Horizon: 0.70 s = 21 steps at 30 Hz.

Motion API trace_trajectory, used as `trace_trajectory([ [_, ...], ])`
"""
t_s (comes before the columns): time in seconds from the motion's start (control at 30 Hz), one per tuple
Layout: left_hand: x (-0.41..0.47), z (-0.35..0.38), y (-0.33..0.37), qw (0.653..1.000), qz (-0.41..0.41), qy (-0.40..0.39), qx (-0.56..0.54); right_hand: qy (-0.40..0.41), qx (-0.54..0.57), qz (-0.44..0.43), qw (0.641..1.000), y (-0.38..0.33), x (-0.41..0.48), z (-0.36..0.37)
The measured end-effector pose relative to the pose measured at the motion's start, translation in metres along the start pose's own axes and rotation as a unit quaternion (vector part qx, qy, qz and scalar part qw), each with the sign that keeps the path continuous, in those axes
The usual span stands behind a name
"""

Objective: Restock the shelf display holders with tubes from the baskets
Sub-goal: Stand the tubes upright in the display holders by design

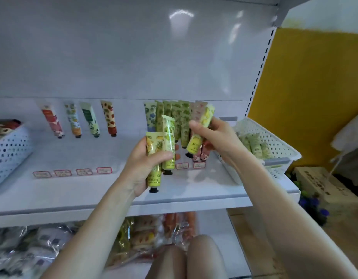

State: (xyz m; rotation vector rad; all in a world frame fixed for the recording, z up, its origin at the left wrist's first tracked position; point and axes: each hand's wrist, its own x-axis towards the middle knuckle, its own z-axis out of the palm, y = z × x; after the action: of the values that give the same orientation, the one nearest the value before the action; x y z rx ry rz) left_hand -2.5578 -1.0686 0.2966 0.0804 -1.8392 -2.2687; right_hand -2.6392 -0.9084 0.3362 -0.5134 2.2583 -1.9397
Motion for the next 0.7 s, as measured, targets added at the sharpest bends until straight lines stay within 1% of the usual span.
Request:
trace_trajectory([
  [0.1, -0.011, -0.017, -0.005, 1.000, -0.002, 0.014, -0.001, 0.023, -0.025, -0.017, 0.999, 0.006, -0.001, 0.021],
  [0.27, -0.020, -0.033, -0.014, 0.999, -0.003, 0.035, -0.001, 0.044, -0.045, -0.021, 0.998, 0.010, -0.005, 0.038],
  [0.43, -0.024, -0.036, -0.018, 1.000, -0.004, 0.028, -0.009, 0.041, -0.069, -0.013, 0.997, 0.013, -0.007, 0.043],
  [0.57, -0.023, -0.038, -0.020, 1.000, -0.001, 0.025, -0.017, 0.023, -0.062, -0.014, 0.998, 0.014, -0.008, 0.044],
  [0.7, -0.019, -0.045, -0.026, 0.999, -0.009, 0.042, -0.029, 0.024, -0.063, -0.009, 0.998, 0.020, -0.005, 0.045],
])
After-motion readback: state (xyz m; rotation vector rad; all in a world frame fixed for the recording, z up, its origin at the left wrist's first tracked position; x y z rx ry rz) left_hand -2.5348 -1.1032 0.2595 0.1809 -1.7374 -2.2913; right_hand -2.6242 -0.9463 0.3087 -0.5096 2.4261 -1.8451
